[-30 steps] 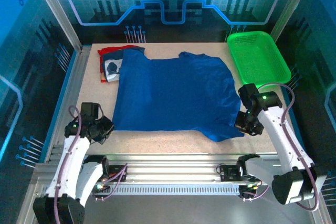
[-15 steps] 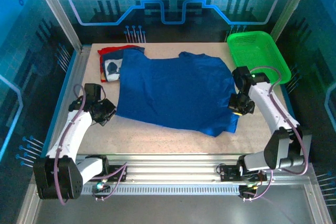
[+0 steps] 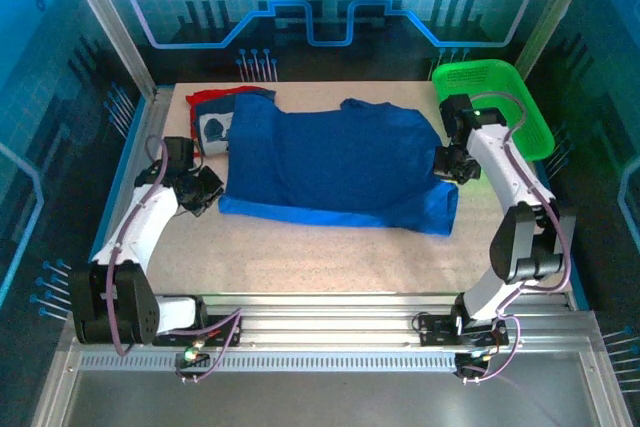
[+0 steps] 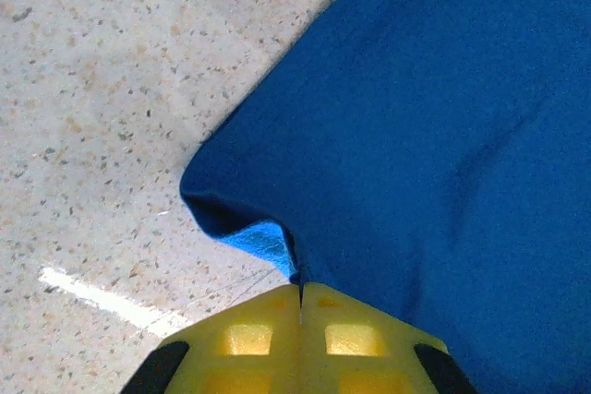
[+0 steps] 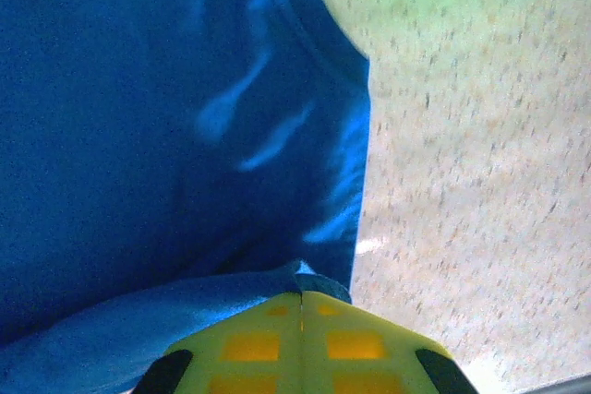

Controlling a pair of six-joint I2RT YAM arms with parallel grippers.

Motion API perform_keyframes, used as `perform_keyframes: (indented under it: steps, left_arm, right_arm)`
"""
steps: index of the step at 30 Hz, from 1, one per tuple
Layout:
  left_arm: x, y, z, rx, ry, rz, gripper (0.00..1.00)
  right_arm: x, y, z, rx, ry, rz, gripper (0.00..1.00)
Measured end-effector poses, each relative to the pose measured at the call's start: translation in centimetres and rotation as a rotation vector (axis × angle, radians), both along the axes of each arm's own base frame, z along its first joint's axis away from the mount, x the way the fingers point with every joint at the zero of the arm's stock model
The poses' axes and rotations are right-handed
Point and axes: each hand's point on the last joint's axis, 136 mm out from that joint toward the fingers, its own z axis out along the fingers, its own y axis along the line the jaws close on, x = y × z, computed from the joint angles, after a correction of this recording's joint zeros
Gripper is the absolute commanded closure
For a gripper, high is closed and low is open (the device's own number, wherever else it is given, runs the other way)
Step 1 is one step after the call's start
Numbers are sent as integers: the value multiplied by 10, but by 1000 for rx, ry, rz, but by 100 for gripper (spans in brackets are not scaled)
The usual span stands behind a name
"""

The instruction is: Fold and stack the t-shirts

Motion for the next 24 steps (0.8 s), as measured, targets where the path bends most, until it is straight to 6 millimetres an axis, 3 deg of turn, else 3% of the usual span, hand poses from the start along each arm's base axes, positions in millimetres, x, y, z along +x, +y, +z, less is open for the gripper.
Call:
perform_keyframes:
  steps: [8,15,24]
  left_arm:
    - [10,1,-16,6,29,-15,100]
    - [19,2,-23,6,39,-16,100]
    - [55,4,-37,8,44,-23,100]
  right_arm:
    - [40,-6,9,-56,-40,70,100]
    - [63,-6,6,-68,-38,118,100]
    - [85,-3,-5,-68,-26,159,100]
